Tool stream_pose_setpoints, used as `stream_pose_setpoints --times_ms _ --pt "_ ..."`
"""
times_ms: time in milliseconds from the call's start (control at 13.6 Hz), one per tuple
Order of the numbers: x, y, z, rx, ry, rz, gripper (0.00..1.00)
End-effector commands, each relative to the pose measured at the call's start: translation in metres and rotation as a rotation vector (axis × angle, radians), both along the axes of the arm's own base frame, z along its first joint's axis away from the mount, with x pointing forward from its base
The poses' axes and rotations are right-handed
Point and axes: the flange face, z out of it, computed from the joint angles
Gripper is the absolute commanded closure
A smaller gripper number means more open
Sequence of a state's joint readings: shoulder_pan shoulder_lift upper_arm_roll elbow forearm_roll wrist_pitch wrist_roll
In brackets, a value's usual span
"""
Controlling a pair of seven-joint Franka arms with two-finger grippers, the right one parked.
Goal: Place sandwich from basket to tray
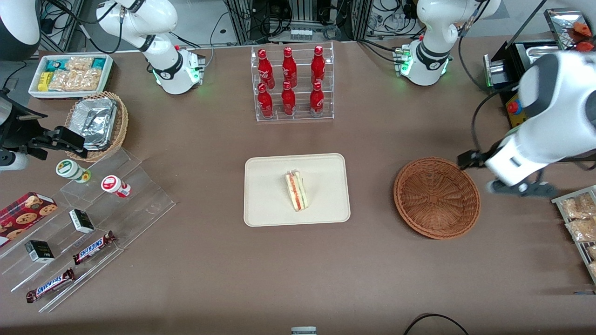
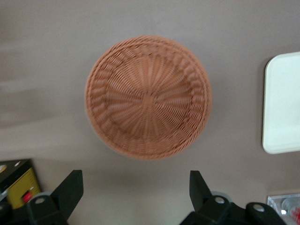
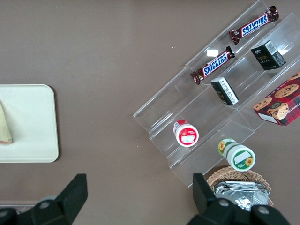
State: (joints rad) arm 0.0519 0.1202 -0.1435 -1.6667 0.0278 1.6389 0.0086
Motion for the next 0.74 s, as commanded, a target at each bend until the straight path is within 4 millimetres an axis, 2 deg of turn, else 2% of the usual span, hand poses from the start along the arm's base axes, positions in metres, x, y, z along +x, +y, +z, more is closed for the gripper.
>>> stream_pose_setpoints --times_ms 0,148,369,664 --pt "-0.032 0.008 0.028 -0.007 0.038 -0.015 0.00" --pt "-0.051 0.012 0.051 -0.005 0.073 -0.019 0.00" --pt "-0.057 0.014 0.089 -0.002 0.078 -0.015 0.00" --pt "-0.062 0.020 0.099 0.000 0.092 0.003 0.00"
